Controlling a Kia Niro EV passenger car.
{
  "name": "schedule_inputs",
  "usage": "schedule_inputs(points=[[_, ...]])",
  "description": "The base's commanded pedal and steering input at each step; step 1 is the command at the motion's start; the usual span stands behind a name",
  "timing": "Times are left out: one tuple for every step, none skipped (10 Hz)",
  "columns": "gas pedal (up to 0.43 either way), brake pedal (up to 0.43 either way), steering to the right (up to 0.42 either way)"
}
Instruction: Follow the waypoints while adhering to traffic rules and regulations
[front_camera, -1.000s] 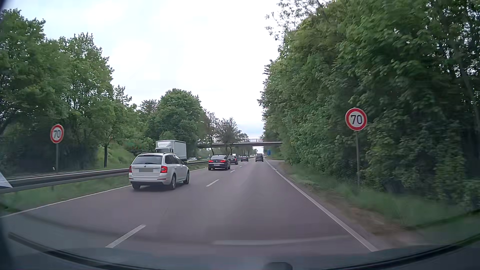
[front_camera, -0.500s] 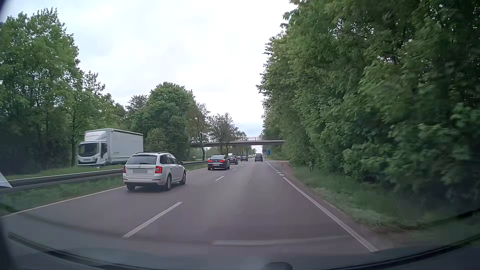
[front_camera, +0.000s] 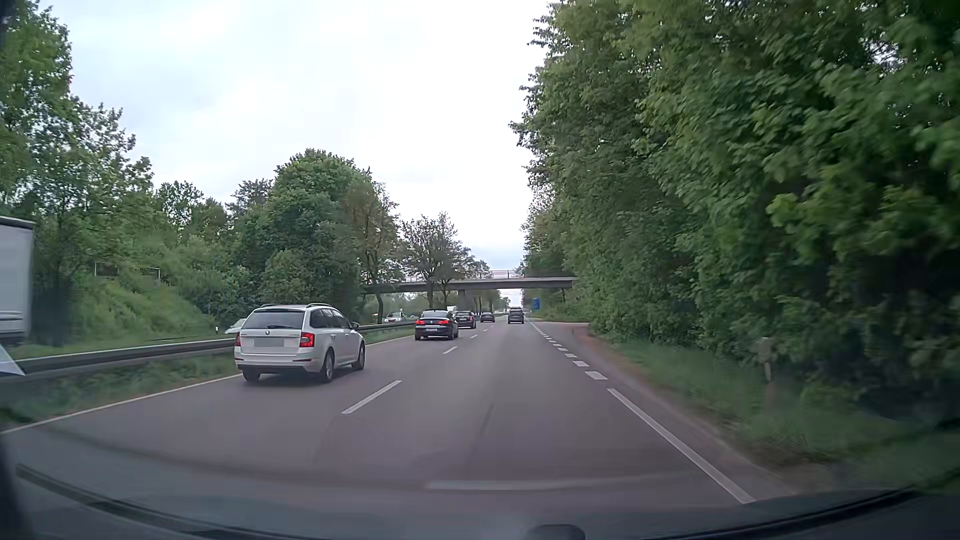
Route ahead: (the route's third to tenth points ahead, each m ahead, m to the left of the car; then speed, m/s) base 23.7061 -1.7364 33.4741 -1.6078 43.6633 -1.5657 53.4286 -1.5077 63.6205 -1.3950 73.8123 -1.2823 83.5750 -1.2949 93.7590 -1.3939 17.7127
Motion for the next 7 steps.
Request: schedule_inputs(points=[[0.098, 0.000, 0.001], [0.098, 0.000, 0.001], [0.098, 0.000, 0.001], [0.098, 0.000, 0.001], [0.098, 0.000, 0.001], [0.098, 0.000, 0.001], [0.098, 0.000, 0.001]])
